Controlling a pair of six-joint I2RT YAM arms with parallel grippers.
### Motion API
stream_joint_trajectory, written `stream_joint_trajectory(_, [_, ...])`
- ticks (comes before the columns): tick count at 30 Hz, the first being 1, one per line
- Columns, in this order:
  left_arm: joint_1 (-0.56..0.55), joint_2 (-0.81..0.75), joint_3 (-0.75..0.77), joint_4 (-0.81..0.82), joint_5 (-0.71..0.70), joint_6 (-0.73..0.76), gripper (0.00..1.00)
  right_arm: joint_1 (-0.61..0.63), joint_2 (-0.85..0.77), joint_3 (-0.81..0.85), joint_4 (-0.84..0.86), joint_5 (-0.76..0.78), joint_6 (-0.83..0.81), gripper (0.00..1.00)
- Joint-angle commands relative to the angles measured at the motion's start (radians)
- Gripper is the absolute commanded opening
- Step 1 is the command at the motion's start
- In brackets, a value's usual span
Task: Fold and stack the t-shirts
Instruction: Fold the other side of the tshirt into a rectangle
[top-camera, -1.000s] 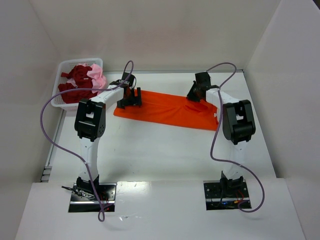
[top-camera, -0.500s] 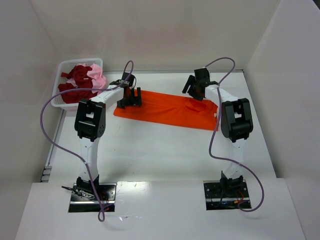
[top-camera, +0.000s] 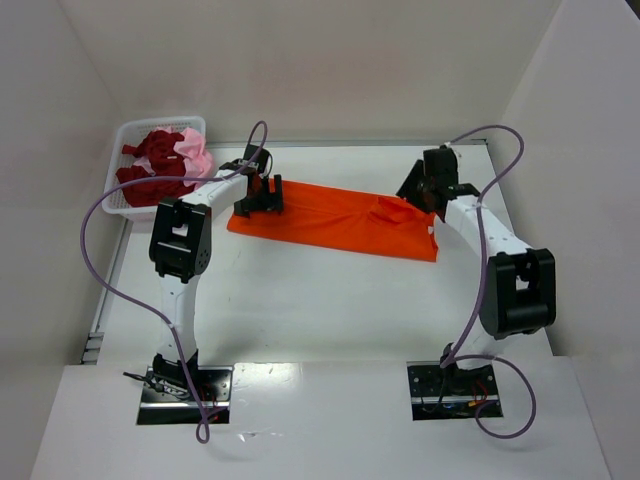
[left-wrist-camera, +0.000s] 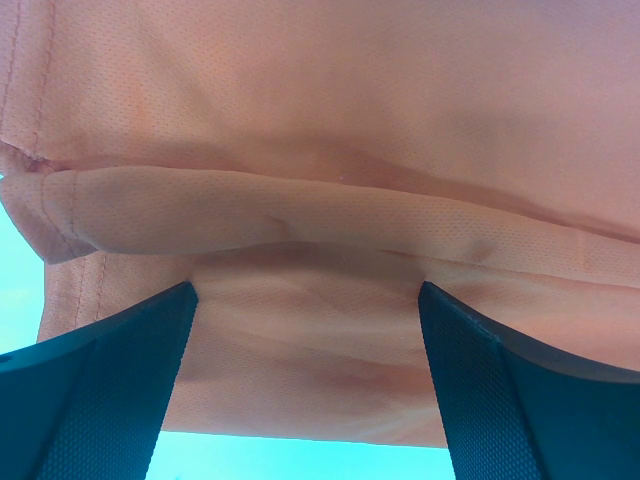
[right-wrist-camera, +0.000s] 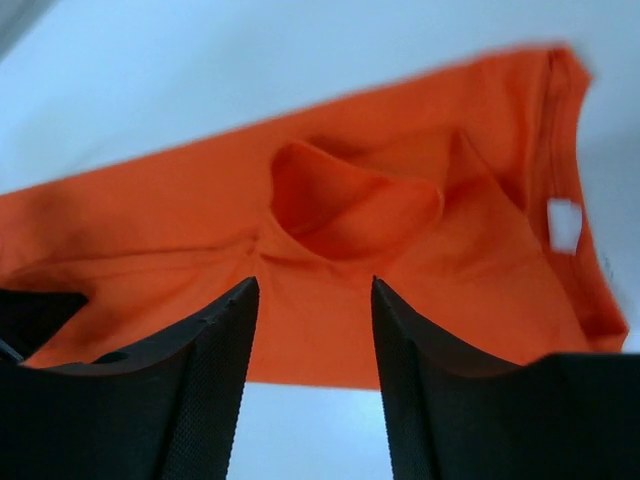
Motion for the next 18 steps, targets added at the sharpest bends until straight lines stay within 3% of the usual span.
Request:
stream_joint_trajectory(1, [0.0,0.087,-0.021,0.006,0.059,0.012,1.0,0.006,-0.005,-0.114,-0.001,0.006,0.088,0.53])
stream_joint_trajectory(7, [-0.01,0.087,-0.021,0.006,0.059,0.012,1.0,0.006,0.044,-0.188,0.063,-0.041,0.144,0.51])
stream_joint_trajectory(11, [-0.01,0.087,-0.021,0.006,0.059,0.012,1.0,0.006,0.069,-0.179,0.095,-0.029,0.156,0.59])
stream_joint_trajectory(18, [-0.01,0.087,-0.021,0.006,0.059,0.012,1.0,0.006,0.125,-0.13,0.129,-0.007,0.19,0.6])
